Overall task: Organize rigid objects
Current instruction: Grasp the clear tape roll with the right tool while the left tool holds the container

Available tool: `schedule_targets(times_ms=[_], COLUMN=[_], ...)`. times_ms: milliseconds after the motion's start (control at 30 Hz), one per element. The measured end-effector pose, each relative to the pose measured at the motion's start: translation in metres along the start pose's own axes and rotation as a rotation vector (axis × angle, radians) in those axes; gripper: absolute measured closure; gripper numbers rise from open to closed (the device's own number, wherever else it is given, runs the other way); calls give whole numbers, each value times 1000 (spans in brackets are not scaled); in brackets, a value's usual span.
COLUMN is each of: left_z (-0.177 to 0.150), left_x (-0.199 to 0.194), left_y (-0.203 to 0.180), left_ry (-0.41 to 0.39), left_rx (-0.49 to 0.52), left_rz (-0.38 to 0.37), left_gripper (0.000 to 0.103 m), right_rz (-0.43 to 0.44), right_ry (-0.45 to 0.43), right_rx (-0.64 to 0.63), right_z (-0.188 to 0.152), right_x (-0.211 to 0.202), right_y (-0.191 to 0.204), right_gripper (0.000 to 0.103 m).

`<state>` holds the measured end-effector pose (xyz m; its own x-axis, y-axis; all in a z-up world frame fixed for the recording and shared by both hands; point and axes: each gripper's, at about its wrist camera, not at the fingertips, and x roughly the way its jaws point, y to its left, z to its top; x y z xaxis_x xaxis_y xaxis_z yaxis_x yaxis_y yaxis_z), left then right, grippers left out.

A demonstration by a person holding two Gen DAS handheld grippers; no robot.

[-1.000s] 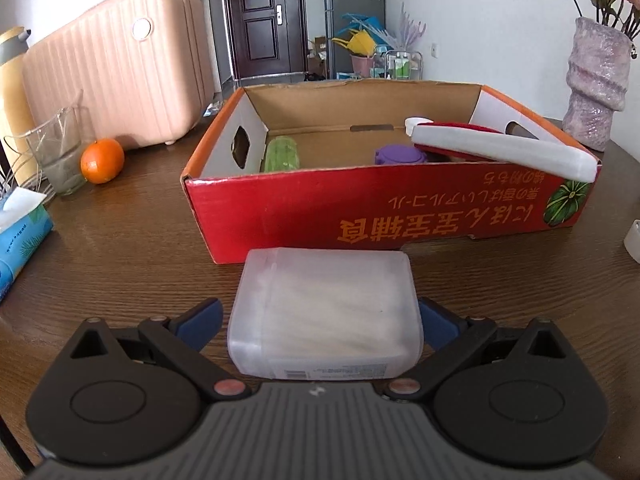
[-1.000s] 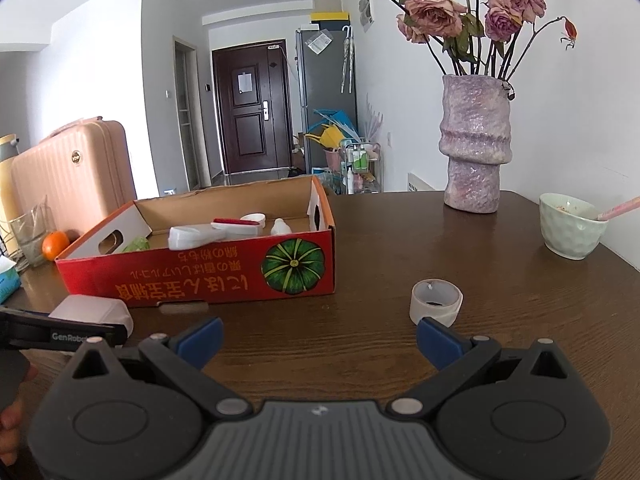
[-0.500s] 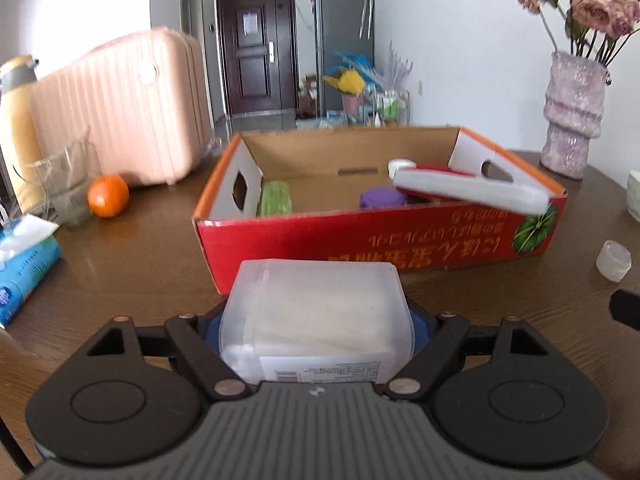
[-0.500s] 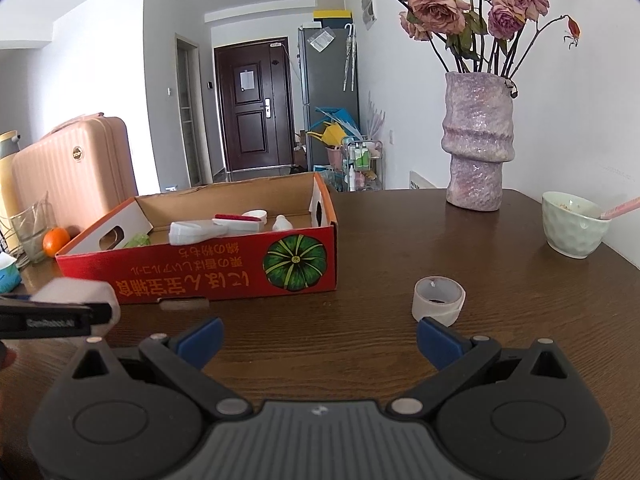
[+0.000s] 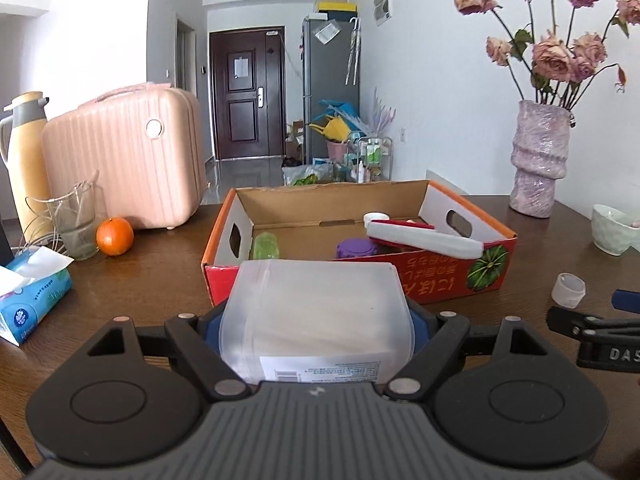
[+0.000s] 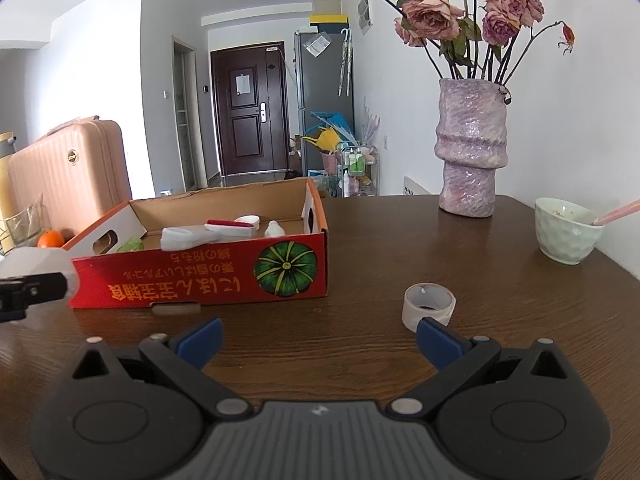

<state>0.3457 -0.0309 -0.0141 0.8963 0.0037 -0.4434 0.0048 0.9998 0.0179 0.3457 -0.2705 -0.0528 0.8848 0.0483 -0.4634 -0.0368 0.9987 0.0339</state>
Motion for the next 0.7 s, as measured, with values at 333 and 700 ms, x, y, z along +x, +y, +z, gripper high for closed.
schedule_targets(times_ms=[333,700], left_z=[-1,-1], left_x=[-11,-13], left_y=[1,1], left_ry=[-25,-31], left_rx=[-4,-4], left_rz=[1,15], left_gripper=[20,20], right_rz=[-55,-96], right_ry=[5,60], right_rx=[5,59], right_z=[3,8], right_x=[15,49], right_y=[-31,-79], right_gripper=[0,0])
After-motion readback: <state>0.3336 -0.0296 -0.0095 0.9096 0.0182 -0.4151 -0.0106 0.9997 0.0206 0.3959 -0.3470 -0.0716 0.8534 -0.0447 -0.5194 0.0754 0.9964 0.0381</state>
